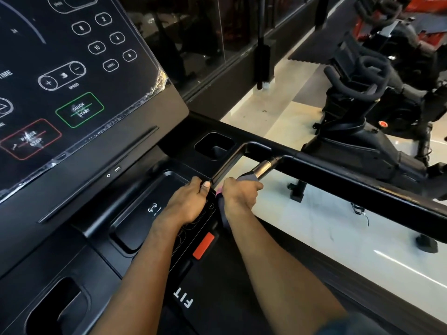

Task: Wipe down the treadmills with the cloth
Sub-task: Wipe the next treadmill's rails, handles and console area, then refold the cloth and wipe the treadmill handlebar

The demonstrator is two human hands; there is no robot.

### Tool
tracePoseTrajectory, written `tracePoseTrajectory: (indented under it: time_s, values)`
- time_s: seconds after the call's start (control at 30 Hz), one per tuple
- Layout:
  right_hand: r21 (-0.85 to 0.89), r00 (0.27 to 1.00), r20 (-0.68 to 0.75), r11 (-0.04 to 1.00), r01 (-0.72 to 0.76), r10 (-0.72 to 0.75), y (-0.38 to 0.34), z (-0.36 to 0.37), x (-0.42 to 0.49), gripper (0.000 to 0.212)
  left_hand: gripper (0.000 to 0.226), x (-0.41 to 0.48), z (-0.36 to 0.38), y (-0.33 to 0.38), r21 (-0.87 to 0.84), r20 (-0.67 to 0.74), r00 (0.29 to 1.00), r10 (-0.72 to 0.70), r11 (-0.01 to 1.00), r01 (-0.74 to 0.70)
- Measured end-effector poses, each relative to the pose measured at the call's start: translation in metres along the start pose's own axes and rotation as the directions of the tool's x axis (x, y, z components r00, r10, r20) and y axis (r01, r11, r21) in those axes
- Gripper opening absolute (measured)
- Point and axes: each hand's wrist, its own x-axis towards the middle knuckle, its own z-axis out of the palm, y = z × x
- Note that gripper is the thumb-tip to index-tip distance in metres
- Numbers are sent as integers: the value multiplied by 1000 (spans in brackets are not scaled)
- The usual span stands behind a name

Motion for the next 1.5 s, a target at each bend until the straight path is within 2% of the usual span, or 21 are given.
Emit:
tracePoseTrajectory:
  time_s: [0.07,0.13,0.23,0.3,0.37,0.43,0.5,0.57,0.7,0.8,0.93,1.0,1.13,1.27,1.33,1.37,1.43,1.5]
  values:
    - [94,998,56,996,13,-18,9,-4,8,54,41,-2,-1,1,4,-4,1000,1,1000,-1]
    - [268,987,154,963,-6,-36,19,-4,19,54,42,-3,-1,1,4,3,1000,4,1000,-4]
    - [466,941,333,878,-107,-61,30,-11,24,48,43,-4,-2,0,-13,24,1000,2,1000,-2]
    - [507,913,403,845,-169,-60,30,-17,24,40,44,-4,-2,0,-14,29,1000,2,1000,-2]
    - [490,935,354,858,-156,-33,26,-15,24,41,43,-4,-2,-1,-13,26,1000,5,1000,-5]
    - [319,985,172,945,-73,18,17,-7,22,49,42,-3,-2,-1,-15,26,1000,7,1000,-6]
    - [125,999,12,991,-37,36,5,-1,15,50,40,-2,-1,-2,-14,27,1000,7,1000,-6]
    - [79,998,-31,995,-57,59,-1,4,15,49,38,1,0,-5,-5,16,1000,11,1000,-11]
    - [69,998,-56,997,-14,18,-16,-3,42,50,40,3,3,-10,8,-9,1000,21,1000,-21]
    - [77,997,-72,997,1,4,-37,-12,77,61,42,5,5,-11,15,-14,1000,28,999,-28]
    - [165,1000,-6,986,28,-27,-50,-26,107,57,40,4,5,-8,20,-44,998,44,999,-43]
    - [211,999,19,977,41,-46,-38,-24,109,57,35,3,7,-7,19,-51,998,39,999,-39]
    - [244,985,158,969,31,-71,11,-8,67,49,32,4,9,-6,24,-83,996,32,999,-30]
    - [65,935,328,991,117,-132,28,-42,7,22,33,-10,6,-9,-63,-102,991,91,993,-97]
    - [-40,907,355,965,258,-228,18,-73,4,21,33,-16,3,-6,-141,-183,973,141,976,-168]
    - [-26,881,381,949,313,-280,11,-88,4,23,31,-20,2,-1,-173,-237,957,165,963,-208]
    - [194,799,464,924,330,-383,-7,-116,3,25,26,-25,1,16,-235,-321,926,200,930,-283]
    - [474,689,568,863,173,-450,-26,-140,-6,24,22,-29,0,39,-346,-269,933,238,880,-324]
